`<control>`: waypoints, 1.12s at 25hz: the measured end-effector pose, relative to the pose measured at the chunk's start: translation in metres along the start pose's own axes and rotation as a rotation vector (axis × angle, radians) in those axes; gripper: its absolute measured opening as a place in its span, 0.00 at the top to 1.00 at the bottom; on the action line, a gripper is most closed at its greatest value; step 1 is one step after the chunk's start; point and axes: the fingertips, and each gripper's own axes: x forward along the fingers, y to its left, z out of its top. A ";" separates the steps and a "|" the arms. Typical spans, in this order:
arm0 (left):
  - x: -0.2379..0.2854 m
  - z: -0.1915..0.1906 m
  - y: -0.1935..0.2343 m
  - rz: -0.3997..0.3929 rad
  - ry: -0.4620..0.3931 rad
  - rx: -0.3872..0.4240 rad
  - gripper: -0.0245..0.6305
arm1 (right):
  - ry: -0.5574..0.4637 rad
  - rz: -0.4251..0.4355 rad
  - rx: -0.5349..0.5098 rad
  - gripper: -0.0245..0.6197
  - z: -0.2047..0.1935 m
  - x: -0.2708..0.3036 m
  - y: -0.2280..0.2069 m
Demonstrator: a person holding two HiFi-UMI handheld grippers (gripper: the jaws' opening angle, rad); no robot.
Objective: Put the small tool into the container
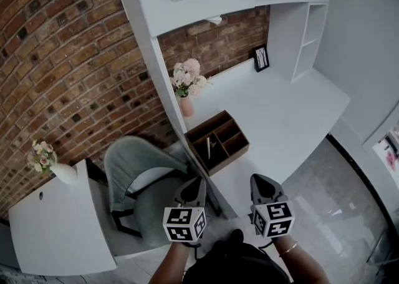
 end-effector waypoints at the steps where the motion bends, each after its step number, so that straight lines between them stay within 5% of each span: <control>1: -0.001 0.001 0.000 -0.001 -0.002 0.002 0.94 | 0.002 -0.003 -0.004 0.96 0.000 -0.001 0.000; 28: -0.013 0.006 0.005 -0.009 -0.032 -0.007 0.94 | -0.049 0.016 -0.010 0.96 0.013 -0.015 0.019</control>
